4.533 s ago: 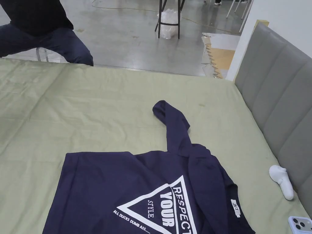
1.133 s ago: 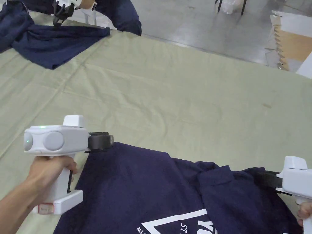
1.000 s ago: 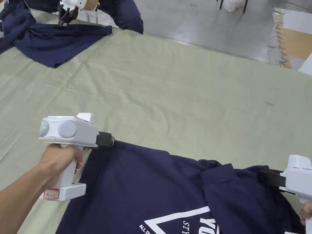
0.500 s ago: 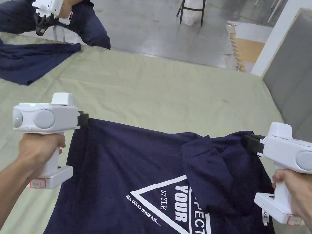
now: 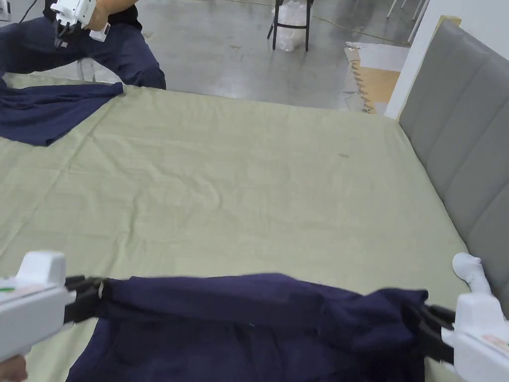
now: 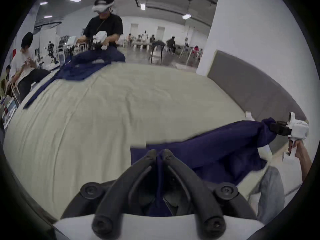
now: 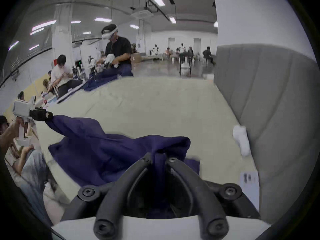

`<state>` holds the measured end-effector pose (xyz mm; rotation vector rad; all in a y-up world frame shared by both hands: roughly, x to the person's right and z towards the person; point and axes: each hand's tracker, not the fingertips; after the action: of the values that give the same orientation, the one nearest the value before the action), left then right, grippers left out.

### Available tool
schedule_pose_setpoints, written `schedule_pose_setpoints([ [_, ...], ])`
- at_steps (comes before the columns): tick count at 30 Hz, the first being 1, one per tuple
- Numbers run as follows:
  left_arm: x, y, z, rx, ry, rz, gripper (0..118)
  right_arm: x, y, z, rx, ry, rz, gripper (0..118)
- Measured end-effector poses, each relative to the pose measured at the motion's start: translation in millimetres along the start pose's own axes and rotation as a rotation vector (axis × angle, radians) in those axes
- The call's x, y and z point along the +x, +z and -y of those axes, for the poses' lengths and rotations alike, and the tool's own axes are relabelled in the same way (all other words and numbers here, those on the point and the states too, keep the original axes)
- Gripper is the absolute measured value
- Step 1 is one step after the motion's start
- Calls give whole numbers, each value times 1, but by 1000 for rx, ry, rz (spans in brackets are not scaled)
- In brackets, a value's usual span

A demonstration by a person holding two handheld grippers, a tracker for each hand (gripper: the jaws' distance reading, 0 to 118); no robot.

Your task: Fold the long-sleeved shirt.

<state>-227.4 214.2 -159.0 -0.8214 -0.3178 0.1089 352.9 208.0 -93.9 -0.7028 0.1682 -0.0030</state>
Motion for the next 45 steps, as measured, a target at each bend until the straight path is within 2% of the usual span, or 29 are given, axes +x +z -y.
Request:
schedule_pose_setpoints([
  [3, -5, -9, 35, -174, -39, -18, 10, 1, -1, 39, -139, -28, 1, 9],
  [6, -8, -35, 59, -291, -125, -95, 10, 0, -18, 58, -267, -32, -11, 9],
  [7, -8, -43, 63, -315, -113, -106, 10, -1, -27, 61, -318, -43, -14, 9],
  [8, -7, -51, 65, -350, -96, -89, 11, -5, -33, 62, -344, -19, 7, 9],
  [11, -6, -51, 59, -268, -124, -131, 15, -10, -43, 53, -336, -17, 9, 11],
  [12, -7, -49, 55, -252, -100, -147, 23, -12, -37, 50, -311, 20, 28, 17],
  [14, -9, -36, 50, -194, -69, -178, 82, -17, -24, 39, -294, 61, 74, 75],
  [15, -8, -28, 46, -155, -72, -159, 103, -19, -19, 34, -286, 75, 93, 102],
  [16, -6, -16, 40, -107, -68, -140, 111, -23, -2, 23, -214, 65, 68, 118],
  [19, 13, 14, 18, 41, -48, -187, 109, -38, 37, -1, 4, 23, 101, 118],
  [22, 41, 25, -5, 231, -57, -233, 109, -62, 48, -24, 234, 47, 155, 118],
  [23, 49, 24, -10, 268, -69, -232, 108, -70, 44, -31, 293, 68, 154, 117],
  [24, 59, 22, -15, 332, -64, -249, 103, -78, 39, -37, 343, 82, 150, 112],
  [25, 68, 22, -18, 397, -67, -272, 84, -86, 33, -43, 381, 84, 163, 91],
  [26, 80, 22, -22, 467, -69, -292, 62, -93, 28, -49, 409, 84, 167, 64],
  [27, 89, 20, -25, 504, -105, -321, 35, -100, 23, -56, 428, 76, 181, 31],
  [28, 94, 17, -29, 522, -123, -324, 7, -107, 18, -62, 438, 63, 213, 3],
  [30, 101, 18, -35, 547, -121, -306, 4, -114, 11, -70, 474, 86, 212, 0],
  [33, 93, 18, -43, 504, -86, -213, 4, -122, 8, -77, 484, 74, 212, 0],
  [34, 87, 18, -44, 503, -80, -203, 5, -124, 9, -78, 487, 78, 210, 0],
  [35, 78, 16, -45, 470, -79, -185, 13, -126, 10, -78, 489, 78, 210, 0],
  [36, 65, 13, -45, 417, -64, -152, 31, -126, 11, -78, 489, 80, 203, 0],
  [37, 49, 9, -45, 366, -29, -80, 67, -126, 11, -77, 490, 82, 193, 0],
  [38, 30, 4, -46, 299, 32, 4, 90, -127, 12, -76, 489, 78, 188, 0],
  [39, 11, -2, -43, 235, 95, 62, 103, -127, 13, -74, 488, 77, 184, 0],
  [40, -5, -8, -39, 180, 129, 96, 103, -127, 13, -73, 484, 78, 179, 0],
  [42, -31, -10, -31, 181, 201, 85, 108, -128, 12, -68, 479, 88, 188, 0],
  [43, -45, -14, -29, 130, 192, 102, 109, -127, 11, -67, 476, 92, 189, 0],
  [45, -70, -28, -20, 33, 245, 186, 109, -129, 9, -64, 474, 87, 194, 0],
])
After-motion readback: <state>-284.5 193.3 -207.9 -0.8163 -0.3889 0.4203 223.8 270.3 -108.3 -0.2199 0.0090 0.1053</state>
